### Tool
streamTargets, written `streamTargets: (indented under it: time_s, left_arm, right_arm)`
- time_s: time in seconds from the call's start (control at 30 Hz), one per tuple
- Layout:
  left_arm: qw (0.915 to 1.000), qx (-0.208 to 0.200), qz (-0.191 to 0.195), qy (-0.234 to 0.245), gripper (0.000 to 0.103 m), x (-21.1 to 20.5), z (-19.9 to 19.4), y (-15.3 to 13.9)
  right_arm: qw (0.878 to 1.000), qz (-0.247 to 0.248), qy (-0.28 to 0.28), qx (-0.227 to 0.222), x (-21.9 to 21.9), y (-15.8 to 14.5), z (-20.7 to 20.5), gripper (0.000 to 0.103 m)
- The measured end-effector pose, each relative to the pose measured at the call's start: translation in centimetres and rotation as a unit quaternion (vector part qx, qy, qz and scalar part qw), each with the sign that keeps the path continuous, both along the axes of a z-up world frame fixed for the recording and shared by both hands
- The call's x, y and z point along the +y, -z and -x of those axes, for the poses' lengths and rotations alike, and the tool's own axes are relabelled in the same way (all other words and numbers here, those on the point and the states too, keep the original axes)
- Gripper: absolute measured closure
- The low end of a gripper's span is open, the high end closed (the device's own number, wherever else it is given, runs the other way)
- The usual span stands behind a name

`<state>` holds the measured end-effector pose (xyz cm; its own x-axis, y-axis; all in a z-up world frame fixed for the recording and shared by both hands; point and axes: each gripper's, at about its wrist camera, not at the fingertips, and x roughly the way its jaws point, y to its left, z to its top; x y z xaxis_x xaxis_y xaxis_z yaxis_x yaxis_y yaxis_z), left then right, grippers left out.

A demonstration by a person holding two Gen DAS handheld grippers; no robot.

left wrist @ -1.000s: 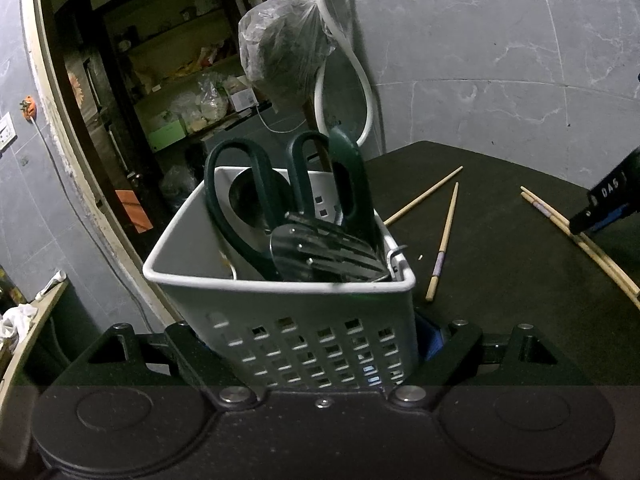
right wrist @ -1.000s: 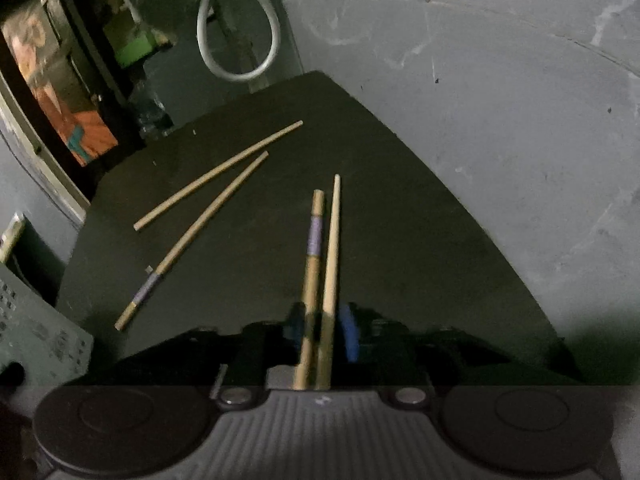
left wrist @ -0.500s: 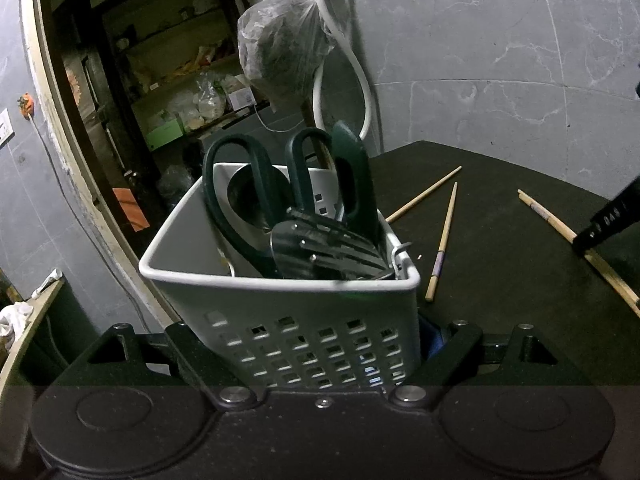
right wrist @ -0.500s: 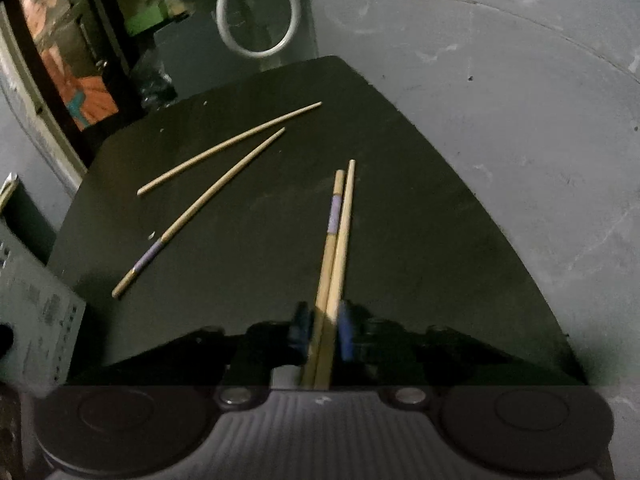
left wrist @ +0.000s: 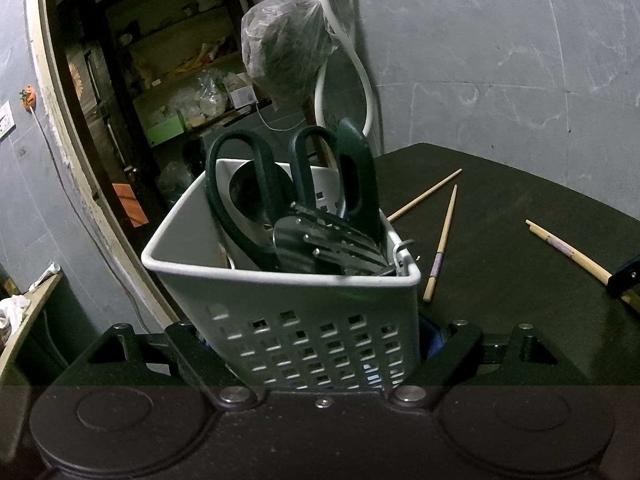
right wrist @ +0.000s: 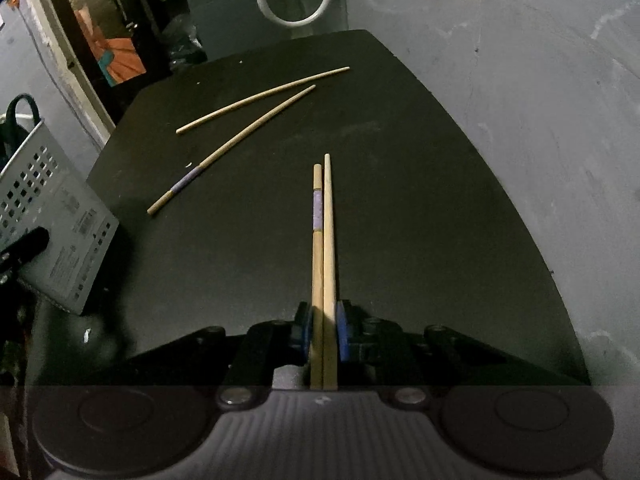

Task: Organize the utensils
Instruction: 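Lift the pair of chopsticks off the table with the right tool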

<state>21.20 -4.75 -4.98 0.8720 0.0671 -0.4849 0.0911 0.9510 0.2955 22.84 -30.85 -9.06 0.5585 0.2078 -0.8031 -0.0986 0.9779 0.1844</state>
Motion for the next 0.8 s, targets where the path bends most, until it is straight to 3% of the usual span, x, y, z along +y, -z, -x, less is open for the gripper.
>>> streamTargets:
  time_s: [0.07, 0.13, 0.43, 0.6, 0.67, 0.8]
  left_arm:
    - [1.0000, -0.001, 0.001, -0.001, 0.015, 0.0, 0.0, 0.0]
    - [1.0000, -0.001, 0.001, -0.001, 0.015, -0.1, 0.1, 0.0]
    - [1.0000, -0.002, 0.004, -0.003, 0.015, 0.0, 0.4, -0.1]
    - [0.9999, -0.002, 0.007, -0.007, 0.015, 0.1, 0.6, -0.1]
    - [0.9999, -0.002, 0.008, -0.008, 0.015, 0.2, 0.7, -0.1]
    - [0.9999, -0.003, 0.010, -0.010, 0.015, 0.2, 0.6, -0.2]
  right_arm:
    - [1.000, -0.006, 0.004, 0.002, -0.1, -0.1, 0.0, 0.078]
    - [1.000, -0.007, 0.002, 0.000, 0.1, -0.2, -0.2, 0.058]
    - [1.000, -0.010, 0.005, -0.002, 0.6, -0.3, -4.3, 0.052]
    - [1.000, 0.004, 0.002, 0.004, 1.3, -0.2, -6.2, 0.054]
    - [1.000, 0.019, 0.002, 0.002, 1.8, -0.1, -6.3, 0.060]
    - [0.998, 0.056, -0.008, -0.010, 2.9, -0.1, -6.4, 0.087]
